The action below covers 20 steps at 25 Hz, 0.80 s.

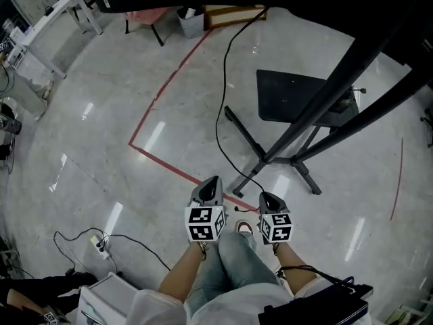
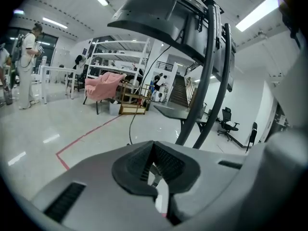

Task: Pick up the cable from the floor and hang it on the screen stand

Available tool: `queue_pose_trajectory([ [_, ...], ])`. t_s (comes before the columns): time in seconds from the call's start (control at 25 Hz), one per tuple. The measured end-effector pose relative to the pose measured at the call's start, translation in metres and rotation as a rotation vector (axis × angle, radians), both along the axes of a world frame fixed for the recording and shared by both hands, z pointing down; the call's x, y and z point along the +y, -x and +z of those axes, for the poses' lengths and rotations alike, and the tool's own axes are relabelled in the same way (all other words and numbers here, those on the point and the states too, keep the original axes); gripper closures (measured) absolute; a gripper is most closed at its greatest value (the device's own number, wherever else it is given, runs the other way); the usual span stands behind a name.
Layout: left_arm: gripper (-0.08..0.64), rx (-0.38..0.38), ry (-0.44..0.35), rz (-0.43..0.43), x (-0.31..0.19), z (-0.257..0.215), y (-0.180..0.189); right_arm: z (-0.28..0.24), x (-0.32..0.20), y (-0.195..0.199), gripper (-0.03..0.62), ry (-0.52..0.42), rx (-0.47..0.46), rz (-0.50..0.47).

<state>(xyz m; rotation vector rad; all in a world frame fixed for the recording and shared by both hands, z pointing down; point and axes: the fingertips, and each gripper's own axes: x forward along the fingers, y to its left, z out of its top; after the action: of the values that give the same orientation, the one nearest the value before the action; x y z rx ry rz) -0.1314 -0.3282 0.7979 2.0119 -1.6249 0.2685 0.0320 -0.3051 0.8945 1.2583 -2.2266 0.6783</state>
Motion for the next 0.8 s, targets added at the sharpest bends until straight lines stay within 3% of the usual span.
queue_pose_trajectory([
  [0.4,0.558,-0.002,-0.016,0.004,0.023,-0.148,-0.001,-0.198,-0.019,0.017,0.568,-0.121,-0.001,-0.04],
  [0.8,0.558,-0.039,-0.147,-0.003,0.003,-0.266,0.013,-0.348,-0.067,0.036,0.568,-0.221,0.013,-0.047],
])
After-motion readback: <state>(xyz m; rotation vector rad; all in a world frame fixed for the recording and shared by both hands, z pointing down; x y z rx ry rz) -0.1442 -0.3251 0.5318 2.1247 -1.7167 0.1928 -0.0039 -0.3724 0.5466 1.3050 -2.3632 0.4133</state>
